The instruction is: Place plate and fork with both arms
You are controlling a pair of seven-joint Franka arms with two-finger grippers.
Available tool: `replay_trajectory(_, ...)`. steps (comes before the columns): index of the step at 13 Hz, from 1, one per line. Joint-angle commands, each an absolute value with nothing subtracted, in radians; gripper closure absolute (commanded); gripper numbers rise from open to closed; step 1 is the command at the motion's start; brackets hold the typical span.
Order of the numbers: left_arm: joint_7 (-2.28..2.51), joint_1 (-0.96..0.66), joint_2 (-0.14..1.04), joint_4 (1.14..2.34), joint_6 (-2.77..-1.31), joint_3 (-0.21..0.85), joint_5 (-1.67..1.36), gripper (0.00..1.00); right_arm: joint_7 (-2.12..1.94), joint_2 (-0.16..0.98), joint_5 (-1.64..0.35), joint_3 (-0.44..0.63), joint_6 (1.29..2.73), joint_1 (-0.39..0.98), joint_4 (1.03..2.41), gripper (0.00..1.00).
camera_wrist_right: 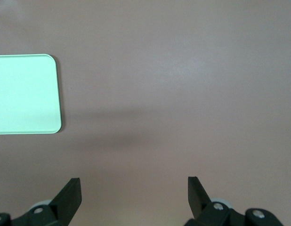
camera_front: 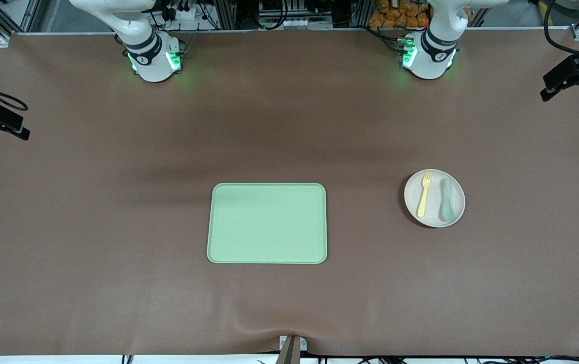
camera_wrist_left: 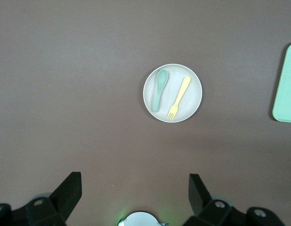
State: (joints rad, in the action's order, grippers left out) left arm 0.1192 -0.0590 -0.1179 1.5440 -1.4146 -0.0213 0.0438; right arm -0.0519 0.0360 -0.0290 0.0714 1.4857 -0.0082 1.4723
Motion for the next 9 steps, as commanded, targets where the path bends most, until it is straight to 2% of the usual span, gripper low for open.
replay_trajectory(1, 0.115, -0.037, -0.110, 1.509, -1.390, 0.000, 0.051, 0.00, -0.041, 0.009, -0.043, 0.069, 1.499, -0.011, 1.529, 0.00)
replay_trajectory(9, 0.104, -0.038, -0.103, 1.522, -1.376, -0.002, 0.051, 0.00, -0.043, 0.002, -0.043, 0.069, 1.508, -0.011, 1.540, 0.00)
